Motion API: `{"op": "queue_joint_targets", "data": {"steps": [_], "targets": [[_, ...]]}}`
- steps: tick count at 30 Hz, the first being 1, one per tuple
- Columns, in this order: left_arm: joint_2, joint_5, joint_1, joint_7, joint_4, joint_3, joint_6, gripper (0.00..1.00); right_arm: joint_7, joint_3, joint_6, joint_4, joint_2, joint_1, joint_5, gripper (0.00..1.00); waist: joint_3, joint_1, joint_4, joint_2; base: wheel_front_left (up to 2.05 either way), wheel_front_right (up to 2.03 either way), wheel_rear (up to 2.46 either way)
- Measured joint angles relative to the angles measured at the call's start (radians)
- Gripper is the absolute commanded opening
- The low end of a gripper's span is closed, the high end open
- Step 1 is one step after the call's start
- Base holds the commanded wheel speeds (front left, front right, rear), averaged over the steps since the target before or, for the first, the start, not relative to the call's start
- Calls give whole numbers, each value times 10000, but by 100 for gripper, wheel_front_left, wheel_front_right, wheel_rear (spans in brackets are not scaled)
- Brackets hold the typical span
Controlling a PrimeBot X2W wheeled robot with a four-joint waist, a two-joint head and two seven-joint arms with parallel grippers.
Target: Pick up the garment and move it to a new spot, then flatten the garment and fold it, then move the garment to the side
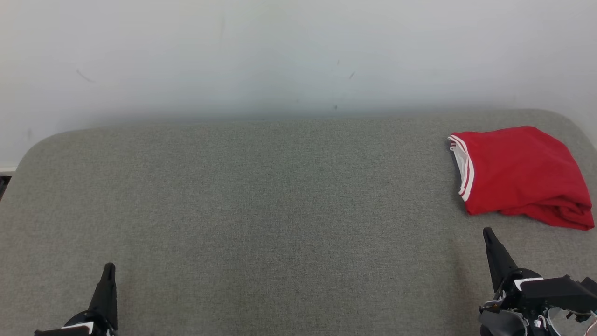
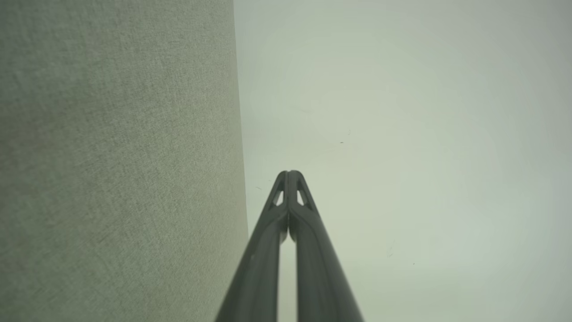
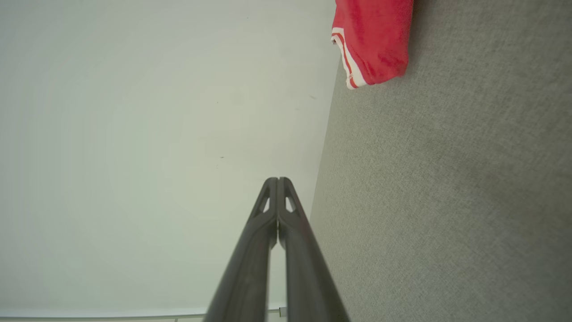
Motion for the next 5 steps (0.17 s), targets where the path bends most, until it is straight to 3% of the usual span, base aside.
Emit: {"op": "queue_joint_targets", "data": {"steps": [5], "targets": [[0,0,0,0,0,-2,0,0,0,0,0,0,0,0,0,0,0,0,0,0,0,0,0]]}}
